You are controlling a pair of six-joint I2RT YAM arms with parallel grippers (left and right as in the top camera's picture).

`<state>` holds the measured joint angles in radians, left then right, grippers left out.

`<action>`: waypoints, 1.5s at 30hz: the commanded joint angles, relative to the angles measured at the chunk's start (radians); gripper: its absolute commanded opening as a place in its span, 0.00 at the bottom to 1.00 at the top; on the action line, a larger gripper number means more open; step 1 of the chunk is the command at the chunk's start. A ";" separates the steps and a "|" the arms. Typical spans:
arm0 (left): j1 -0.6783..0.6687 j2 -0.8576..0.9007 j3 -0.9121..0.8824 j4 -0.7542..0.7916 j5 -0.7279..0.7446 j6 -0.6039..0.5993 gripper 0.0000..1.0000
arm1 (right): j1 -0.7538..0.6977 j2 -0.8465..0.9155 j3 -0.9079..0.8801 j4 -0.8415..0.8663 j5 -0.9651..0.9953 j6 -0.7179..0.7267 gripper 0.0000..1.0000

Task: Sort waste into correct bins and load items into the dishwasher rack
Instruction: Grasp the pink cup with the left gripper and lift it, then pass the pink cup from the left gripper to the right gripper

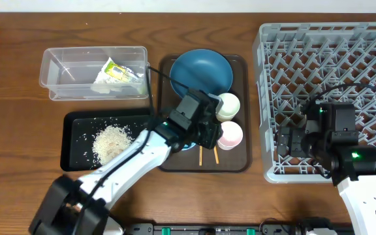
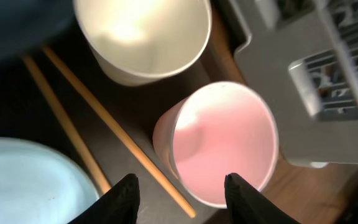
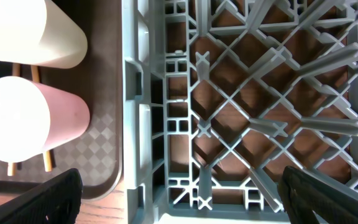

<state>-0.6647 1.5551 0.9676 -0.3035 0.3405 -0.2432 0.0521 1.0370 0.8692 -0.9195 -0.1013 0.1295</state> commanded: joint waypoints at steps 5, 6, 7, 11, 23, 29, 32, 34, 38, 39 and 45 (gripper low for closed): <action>-0.016 0.103 0.014 0.017 -0.020 -0.047 0.39 | 0.007 0.002 0.019 -0.002 -0.001 0.012 0.99; -0.016 0.111 0.014 0.013 -0.020 -0.053 0.36 | 0.007 0.002 0.019 -0.003 -0.001 0.012 0.99; -0.016 0.119 0.013 0.009 -0.020 -0.059 0.34 | 0.007 0.002 0.019 -0.003 -0.001 0.012 0.99; -0.016 0.127 0.013 -0.008 -0.020 -0.059 0.19 | 0.007 0.002 0.019 -0.003 -0.001 0.012 0.99; 0.002 -0.002 0.013 -0.065 -0.010 -0.082 0.06 | 0.007 0.002 0.019 0.001 0.011 0.011 0.99; 0.122 -0.135 0.013 -0.130 -0.008 -0.203 0.06 | 0.007 0.002 0.019 0.055 0.071 0.032 0.99; 0.220 -0.158 0.013 -0.105 0.112 -0.269 0.06 | 0.007 0.003 0.019 0.095 0.000 0.043 0.99; 0.286 -0.151 0.013 -0.058 0.275 -0.297 0.06 | 0.007 0.006 0.019 0.115 -0.143 -0.020 0.99; 0.386 -0.109 0.013 0.079 0.630 -0.344 0.06 | 0.007 0.031 0.019 0.123 -0.561 -0.232 0.99; 0.397 -0.095 0.013 0.128 0.727 -0.347 0.06 | 0.008 0.039 0.019 0.117 -0.638 -0.285 0.99; 0.393 -0.026 0.013 0.263 0.995 -0.372 0.06 | 0.008 0.100 0.019 0.109 -0.935 -0.493 0.99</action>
<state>-0.2623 1.5032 0.9680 -0.0467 1.1046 -0.5880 0.0559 1.1122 0.8703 -0.8089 -0.7570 -0.1841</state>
